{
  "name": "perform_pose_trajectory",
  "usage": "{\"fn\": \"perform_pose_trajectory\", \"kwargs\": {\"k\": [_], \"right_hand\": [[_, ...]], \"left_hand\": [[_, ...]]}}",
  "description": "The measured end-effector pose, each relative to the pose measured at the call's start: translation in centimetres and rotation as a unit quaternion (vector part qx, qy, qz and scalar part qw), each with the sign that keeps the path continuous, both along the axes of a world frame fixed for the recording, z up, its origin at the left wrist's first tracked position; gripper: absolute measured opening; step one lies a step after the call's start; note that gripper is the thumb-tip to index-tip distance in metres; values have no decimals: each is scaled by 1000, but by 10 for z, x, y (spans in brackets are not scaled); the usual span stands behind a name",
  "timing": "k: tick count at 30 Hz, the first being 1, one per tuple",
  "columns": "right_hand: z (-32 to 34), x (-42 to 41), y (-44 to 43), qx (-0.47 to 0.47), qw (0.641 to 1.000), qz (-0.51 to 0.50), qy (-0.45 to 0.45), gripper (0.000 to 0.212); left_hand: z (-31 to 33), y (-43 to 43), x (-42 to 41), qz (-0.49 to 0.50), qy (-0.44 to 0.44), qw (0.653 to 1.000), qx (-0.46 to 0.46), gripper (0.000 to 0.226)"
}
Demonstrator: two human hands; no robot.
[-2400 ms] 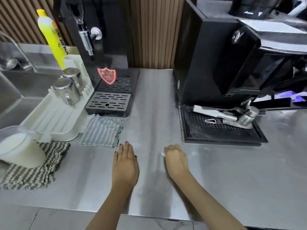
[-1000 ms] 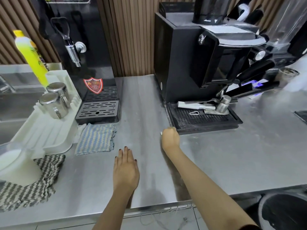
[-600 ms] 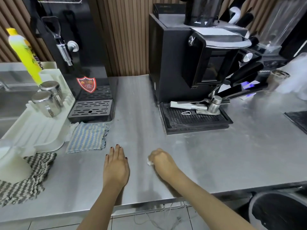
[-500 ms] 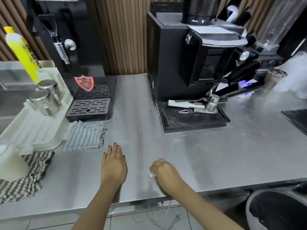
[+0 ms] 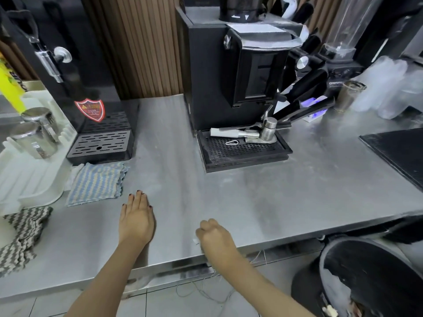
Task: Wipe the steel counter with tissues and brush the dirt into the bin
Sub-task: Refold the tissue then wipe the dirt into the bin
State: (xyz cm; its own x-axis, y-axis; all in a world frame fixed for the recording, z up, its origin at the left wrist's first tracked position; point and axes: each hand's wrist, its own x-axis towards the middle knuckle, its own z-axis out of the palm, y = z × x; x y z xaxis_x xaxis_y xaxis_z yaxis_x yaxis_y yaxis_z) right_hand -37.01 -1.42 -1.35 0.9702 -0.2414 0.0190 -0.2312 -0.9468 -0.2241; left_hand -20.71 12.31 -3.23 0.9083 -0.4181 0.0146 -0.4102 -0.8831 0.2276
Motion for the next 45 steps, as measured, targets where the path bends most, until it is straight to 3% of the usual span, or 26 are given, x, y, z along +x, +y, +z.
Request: {"fn": "perform_pose_trajectory", "kwargs": {"k": [3,6,10,13,16,19,22,24,26,30,35,41,45], "right_hand": [[-2,-24,-32,-27,999,-29,-14,42],[1,-34,-62,19,990,-139,-29,33],[-12,-49,-47,-29,995,-98,8,46],[-8,-69,-75,-17,995,-101,-21,45],[11,-96,-134,47,961,-271,-40,12],[15,-105,-176,104,930,-351,-35,21],[22,-101,-155,61,954,-291,-49,12],[16,-109,-138,23,972,-232,6,37],[4,-118,-145,37,978,-206,16,43],[8,-120,-201,39,975,-219,-27,10],[17,-91,-262,23,954,-298,-36,19],[-1,-111,-223,10,988,-150,-23,27],[10,-120,-227,29,991,-128,14,28]], "left_hand": [[2,-4,-7,14,-20,1000,9,43],[3,-21,-24,-8,-44,999,-6,37],[8,-69,-57,-76,-38,995,-52,37],[14,-110,-80,-129,-34,987,-90,38],[12,-148,-99,-184,-16,978,-94,37],[11,-178,-116,-213,0,974,-83,39],[11,-196,-124,-217,11,973,-77,42],[8,-204,-125,-210,15,976,-58,44],[5,-208,-125,-199,15,979,-31,47],[0,-211,-126,-182,3,983,-4,51],[3,-211,-128,-171,-1,985,4,51],[5,-210,-129,-164,-10,986,7,52],[6,-211,-130,-159,-7,987,0,51]]}}
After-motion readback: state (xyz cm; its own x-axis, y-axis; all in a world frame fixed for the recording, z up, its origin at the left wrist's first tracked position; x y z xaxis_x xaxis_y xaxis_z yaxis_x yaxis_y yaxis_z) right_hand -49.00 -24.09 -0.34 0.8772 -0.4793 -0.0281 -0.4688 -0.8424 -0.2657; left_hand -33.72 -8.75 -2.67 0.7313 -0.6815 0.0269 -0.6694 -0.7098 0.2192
